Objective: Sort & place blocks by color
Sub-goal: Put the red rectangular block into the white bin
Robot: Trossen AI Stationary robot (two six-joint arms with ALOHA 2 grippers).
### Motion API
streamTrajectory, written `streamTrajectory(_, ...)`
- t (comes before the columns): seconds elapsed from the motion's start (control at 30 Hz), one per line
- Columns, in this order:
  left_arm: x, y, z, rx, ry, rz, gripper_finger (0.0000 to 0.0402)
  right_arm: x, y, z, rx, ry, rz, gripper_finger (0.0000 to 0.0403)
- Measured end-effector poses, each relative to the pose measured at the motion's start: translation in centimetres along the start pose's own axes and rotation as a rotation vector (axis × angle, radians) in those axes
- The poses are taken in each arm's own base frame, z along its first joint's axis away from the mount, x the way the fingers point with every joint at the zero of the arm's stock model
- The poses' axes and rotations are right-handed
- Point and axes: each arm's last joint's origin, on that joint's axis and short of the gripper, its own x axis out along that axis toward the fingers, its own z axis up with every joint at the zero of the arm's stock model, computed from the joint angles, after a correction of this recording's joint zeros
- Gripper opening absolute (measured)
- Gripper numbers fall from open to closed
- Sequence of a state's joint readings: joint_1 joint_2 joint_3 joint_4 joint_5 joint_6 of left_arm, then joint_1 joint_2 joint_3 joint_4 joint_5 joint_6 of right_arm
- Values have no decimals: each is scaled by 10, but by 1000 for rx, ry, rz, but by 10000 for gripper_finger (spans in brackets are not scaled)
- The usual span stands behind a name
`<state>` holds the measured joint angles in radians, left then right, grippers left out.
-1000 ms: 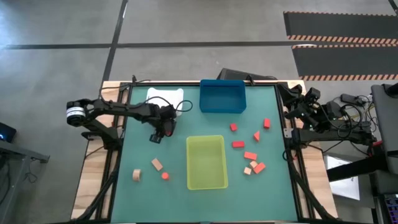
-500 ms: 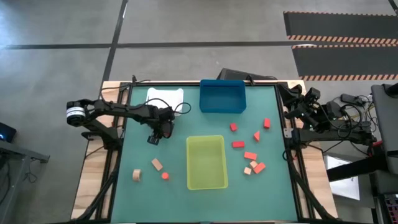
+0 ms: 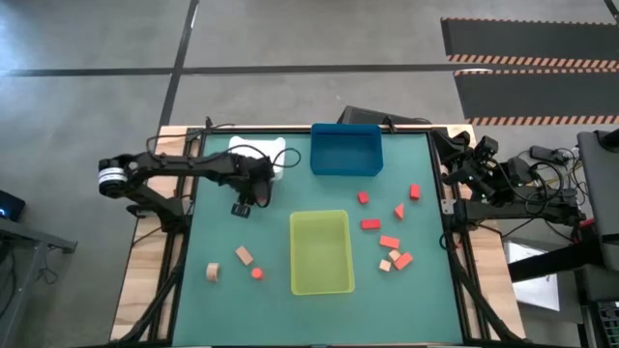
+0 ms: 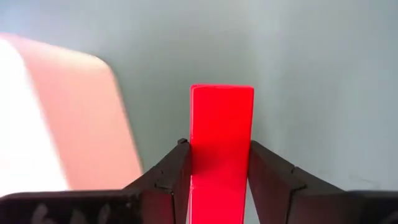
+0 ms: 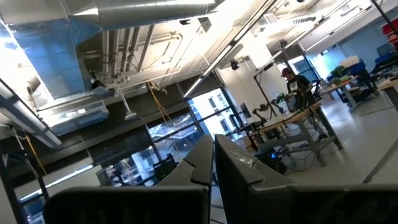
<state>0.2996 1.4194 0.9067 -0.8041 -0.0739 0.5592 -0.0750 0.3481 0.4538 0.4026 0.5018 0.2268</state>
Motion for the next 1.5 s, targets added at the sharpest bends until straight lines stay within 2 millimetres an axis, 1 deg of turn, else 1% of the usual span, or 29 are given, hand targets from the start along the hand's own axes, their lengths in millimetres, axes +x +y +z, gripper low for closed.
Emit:
streamTrajectory(0.17, -45, 16, 19, -29, -69, 26, 110, 0, 0, 0, 1, 0, 0, 9)
streamTrajectory(0.3, -76, 32, 32, -30, -125, 65, 110, 0, 0, 0, 1, 0, 0, 9)
streamTrajectory(0.4, -92, 47, 36, -64, -171, 74, 110, 0, 0, 0, 1, 0, 0, 9)
streamTrajectory(0.5, -97, 64, 32, -117, -188, 70, 110, 0, 0, 0, 1, 0, 0, 9)
streamTrajectory(0.57, -94, 76, 25, -153, -169, 77, 110, 0, 0, 0, 2, 0, 0, 9)
streamTrajectory(0.67, -83, 96, 12, -206, -127, 64, 110, 0, 0, 0, 1, 0, 0, 9)
streamTrajectory(0.8, -56, 122, -4, -297, -71, 3, 110, 0, 0, 0, 1, 0, 0, 9)
streamTrajectory(0.97, -19, 144, -18, -299, 9, -60, 110, 0, 0, 0, 1, 0, 0, 9)
streamTrajectory(1.07, 0, 152, -22, -304, 41, -88, 110, 0, 0, 0, 1, 0, 0, 9)
streamTrajectory(1.2, 15, 156, -25, -314, 77, -108, 110, 0, 0, 0, 1, 1, 0, 9)
streamTrajectory(1.5, 26, 164, -25, -275, 61, -68, 113, 0, 0, 0, 1, 1, 1, 9)
